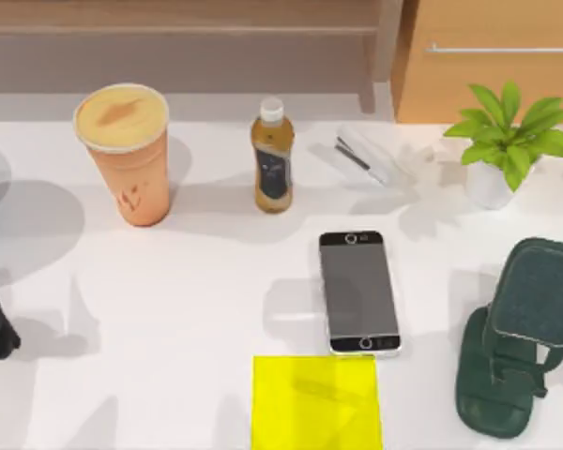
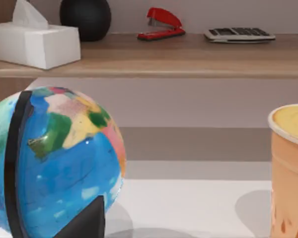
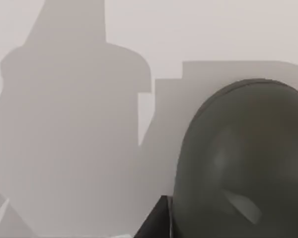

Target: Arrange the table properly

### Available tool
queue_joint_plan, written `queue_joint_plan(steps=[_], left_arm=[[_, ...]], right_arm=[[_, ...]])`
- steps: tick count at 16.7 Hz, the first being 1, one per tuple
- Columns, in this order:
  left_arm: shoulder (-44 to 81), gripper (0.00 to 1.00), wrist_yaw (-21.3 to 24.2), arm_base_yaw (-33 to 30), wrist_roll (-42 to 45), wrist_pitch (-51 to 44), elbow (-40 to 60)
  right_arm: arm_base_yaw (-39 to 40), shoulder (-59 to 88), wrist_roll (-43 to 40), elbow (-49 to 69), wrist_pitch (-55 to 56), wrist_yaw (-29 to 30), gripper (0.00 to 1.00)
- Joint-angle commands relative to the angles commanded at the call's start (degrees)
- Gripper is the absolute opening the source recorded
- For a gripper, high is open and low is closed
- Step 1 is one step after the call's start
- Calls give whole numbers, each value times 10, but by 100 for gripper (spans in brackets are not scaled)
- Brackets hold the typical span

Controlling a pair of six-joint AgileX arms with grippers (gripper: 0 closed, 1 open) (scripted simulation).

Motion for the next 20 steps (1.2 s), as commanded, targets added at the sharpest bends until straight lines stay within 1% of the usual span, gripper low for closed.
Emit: queue_joint_plan(steps=[3, 8, 10, 16, 18, 20], left_arm=[[0, 100, 0, 0, 0, 0, 0], [0, 100, 0, 0, 0, 0, 0], [0, 100, 0, 0, 0, 0, 0], [0, 100, 0, 0, 0, 0, 0], [0, 100, 0, 0, 0, 0, 0], [0, 100, 0, 0, 0, 0, 0]], right_arm=[[-1, -12, -2, 29, -41, 0, 0], [-1, -62, -4, 111, -185, 0, 0], [-1, -80, -4, 135, -220, 0, 0], [0, -85, -3, 142, -229, -1, 0], [18, -88, -18, 161, -221, -12, 0], [59, -93, -54, 199, -203, -32, 0]])
